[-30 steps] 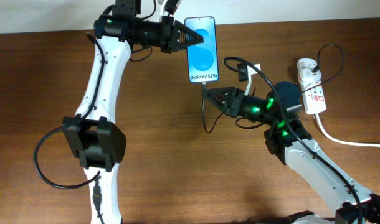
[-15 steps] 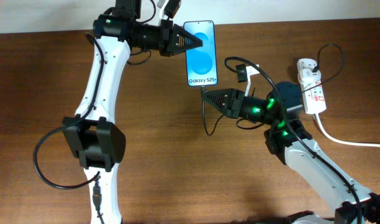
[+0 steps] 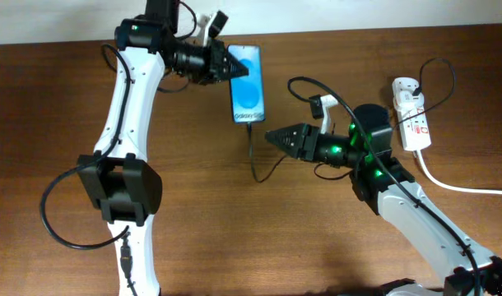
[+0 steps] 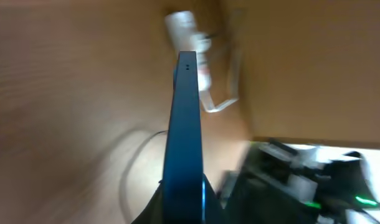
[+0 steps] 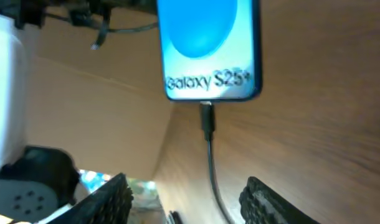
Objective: Plug charger to phone and switch on socket
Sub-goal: 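Open the right gripper and lower the phone onto the table with the left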
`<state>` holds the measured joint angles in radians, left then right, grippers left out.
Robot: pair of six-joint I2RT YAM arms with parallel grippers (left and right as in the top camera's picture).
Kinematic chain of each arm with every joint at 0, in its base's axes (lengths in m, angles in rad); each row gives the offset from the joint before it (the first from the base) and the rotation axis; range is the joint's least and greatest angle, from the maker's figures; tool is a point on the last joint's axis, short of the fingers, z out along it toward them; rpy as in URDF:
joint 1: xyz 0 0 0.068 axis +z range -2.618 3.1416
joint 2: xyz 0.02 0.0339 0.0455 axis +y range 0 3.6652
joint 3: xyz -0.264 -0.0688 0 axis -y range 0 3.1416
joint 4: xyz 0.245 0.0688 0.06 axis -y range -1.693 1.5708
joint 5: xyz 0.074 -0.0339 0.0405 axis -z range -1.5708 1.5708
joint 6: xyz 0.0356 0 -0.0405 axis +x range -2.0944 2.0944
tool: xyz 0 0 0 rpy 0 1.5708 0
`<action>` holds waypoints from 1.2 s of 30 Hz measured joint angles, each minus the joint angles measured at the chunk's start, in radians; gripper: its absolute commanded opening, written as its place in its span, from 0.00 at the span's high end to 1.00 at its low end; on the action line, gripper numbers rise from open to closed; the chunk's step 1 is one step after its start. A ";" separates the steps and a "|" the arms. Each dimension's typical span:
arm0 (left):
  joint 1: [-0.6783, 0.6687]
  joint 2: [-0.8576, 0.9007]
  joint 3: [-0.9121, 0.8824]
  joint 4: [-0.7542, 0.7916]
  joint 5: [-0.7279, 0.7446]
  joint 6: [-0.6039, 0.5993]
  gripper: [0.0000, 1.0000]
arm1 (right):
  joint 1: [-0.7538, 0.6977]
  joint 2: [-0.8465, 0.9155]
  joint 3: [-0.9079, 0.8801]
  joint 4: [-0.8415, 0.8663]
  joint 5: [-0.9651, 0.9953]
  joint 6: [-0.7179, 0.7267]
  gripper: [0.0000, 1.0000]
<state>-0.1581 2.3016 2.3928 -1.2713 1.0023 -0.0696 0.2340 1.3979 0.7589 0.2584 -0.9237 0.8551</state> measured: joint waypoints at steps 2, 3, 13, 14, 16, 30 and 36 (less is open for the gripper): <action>-0.003 0.000 -0.032 -0.014 -0.109 0.026 1.00 | 0.000 0.002 0.000 -0.074 0.026 -0.059 0.31; -0.004 0.000 -0.068 -0.014 -0.141 0.033 1.00 | 0.000 0.002 0.001 -0.088 0.034 -0.077 0.31; -0.006 0.212 -0.154 0.040 -0.262 0.047 1.00 | 0.000 0.002 0.001 -0.240 0.108 -0.166 0.29; -0.006 0.212 -0.155 0.051 -0.277 0.047 1.00 | 0.000 0.002 0.001 -0.243 0.111 -0.172 0.29; -0.006 0.212 -0.163 0.064 -0.301 0.042 1.00 | 0.000 0.002 0.001 -0.245 0.115 -0.178 0.29; -0.008 0.276 -0.165 0.064 -0.354 -0.017 0.57 | 0.000 0.002 0.001 -0.255 0.115 -0.179 0.28; -0.011 0.273 -0.157 0.024 -0.401 -0.016 0.32 | 0.000 0.002 0.001 -0.255 0.115 -0.182 0.26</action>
<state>-0.1688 2.5744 2.2360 -1.2476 0.6014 -0.0860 0.2340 1.3998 0.7601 0.0032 -0.8085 0.6731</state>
